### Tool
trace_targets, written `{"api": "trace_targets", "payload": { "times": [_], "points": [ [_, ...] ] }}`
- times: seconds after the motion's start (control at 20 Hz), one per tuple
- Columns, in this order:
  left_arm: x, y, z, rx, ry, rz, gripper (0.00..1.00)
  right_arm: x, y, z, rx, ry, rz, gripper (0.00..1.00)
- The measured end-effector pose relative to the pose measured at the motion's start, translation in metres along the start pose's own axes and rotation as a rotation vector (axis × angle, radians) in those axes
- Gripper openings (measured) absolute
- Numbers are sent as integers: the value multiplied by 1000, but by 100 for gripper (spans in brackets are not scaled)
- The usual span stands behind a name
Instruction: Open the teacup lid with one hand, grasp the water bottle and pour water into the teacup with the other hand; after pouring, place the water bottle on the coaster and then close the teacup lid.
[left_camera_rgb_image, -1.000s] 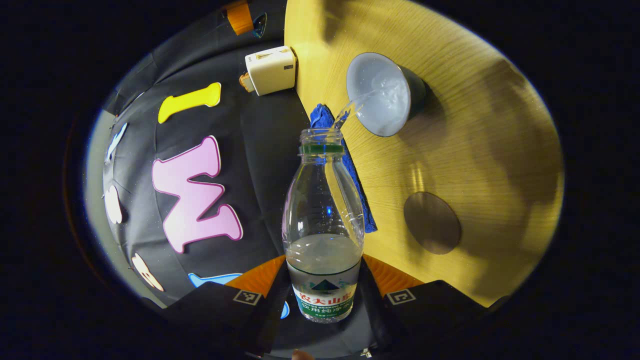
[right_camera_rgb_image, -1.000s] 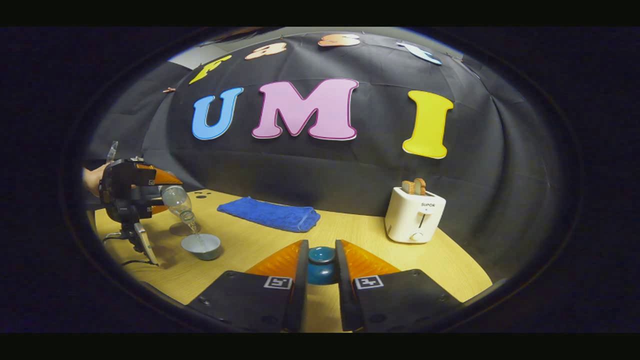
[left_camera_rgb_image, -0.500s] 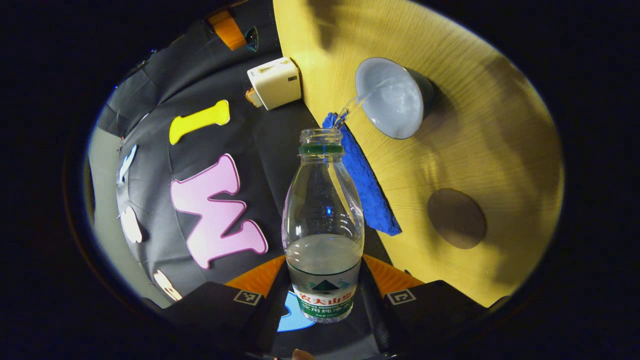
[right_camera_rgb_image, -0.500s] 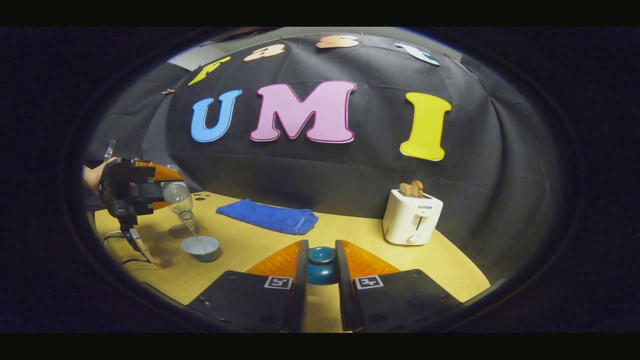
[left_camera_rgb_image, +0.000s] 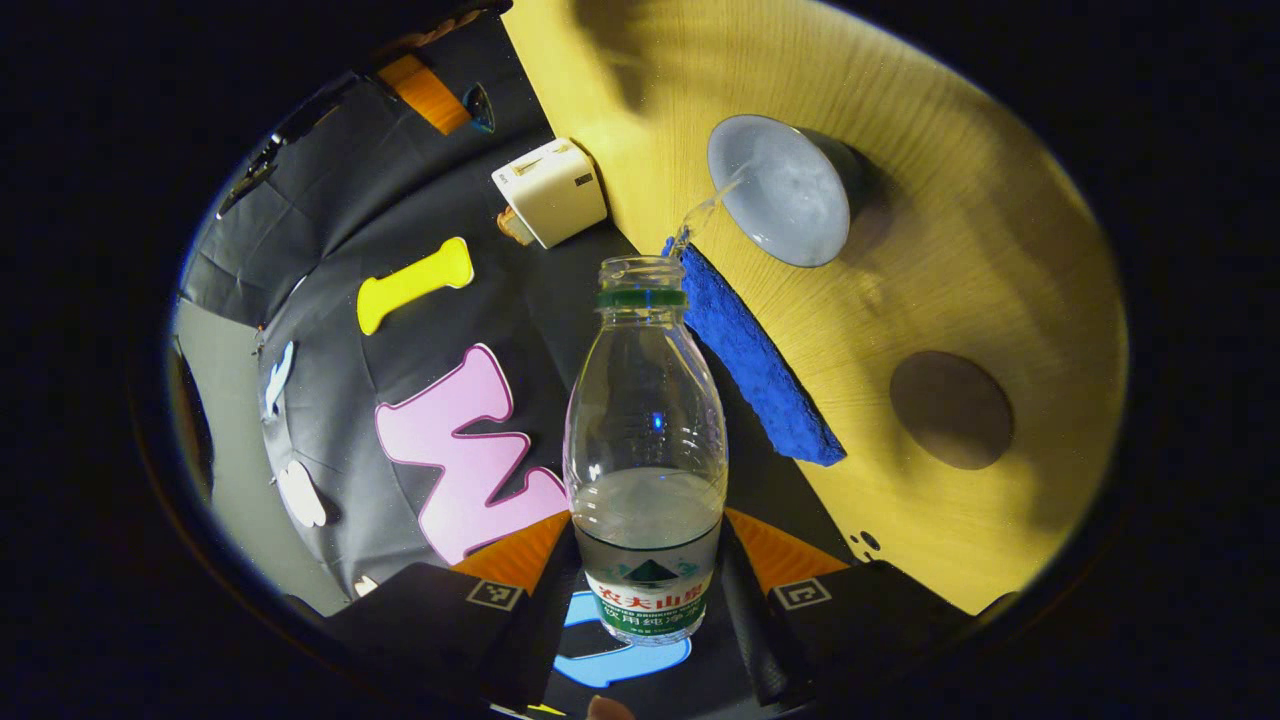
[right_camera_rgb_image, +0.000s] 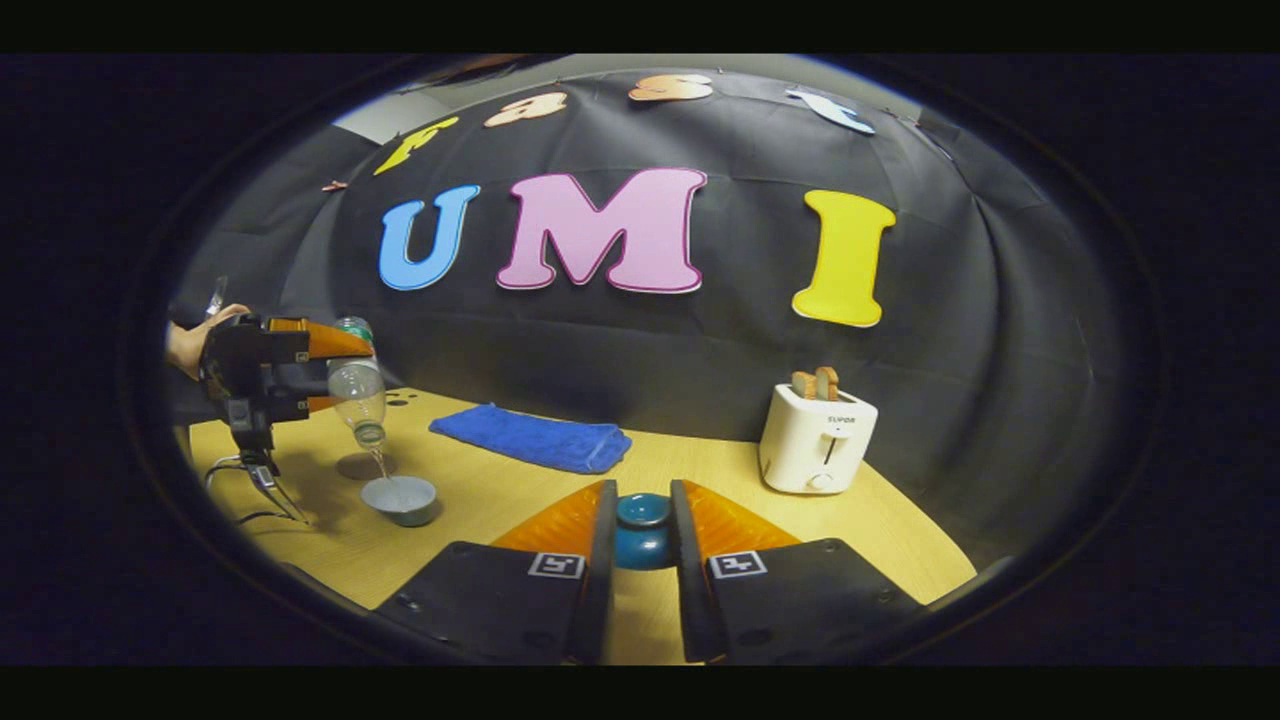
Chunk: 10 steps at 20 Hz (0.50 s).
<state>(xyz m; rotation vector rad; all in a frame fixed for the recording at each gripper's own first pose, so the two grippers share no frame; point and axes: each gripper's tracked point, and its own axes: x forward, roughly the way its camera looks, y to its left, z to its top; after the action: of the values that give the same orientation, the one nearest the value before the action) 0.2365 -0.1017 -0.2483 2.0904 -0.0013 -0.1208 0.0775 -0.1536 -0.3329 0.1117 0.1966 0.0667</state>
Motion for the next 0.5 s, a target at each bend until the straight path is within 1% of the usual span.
{"api": "trace_targets", "payload": {
  "times": [0.1,0.15,0.2,0.35,0.5],
  "points": [
    [0,4,-2,21,-13,23,75,0,2,1,-4,-2,2,36],
    [1,7,-3,32,-15,38,76,0,2,1,-8,-4,3,30],
    [0,11,-6,43,-20,54,75,-1,2,2,-13,-6,2,36],
    [-2,27,-7,81,-39,127,76,0,3,3,-10,-10,1,36],
    [-1,36,-10,87,-52,156,75,0,4,3,-8,-13,-1,35]
  ]
}}
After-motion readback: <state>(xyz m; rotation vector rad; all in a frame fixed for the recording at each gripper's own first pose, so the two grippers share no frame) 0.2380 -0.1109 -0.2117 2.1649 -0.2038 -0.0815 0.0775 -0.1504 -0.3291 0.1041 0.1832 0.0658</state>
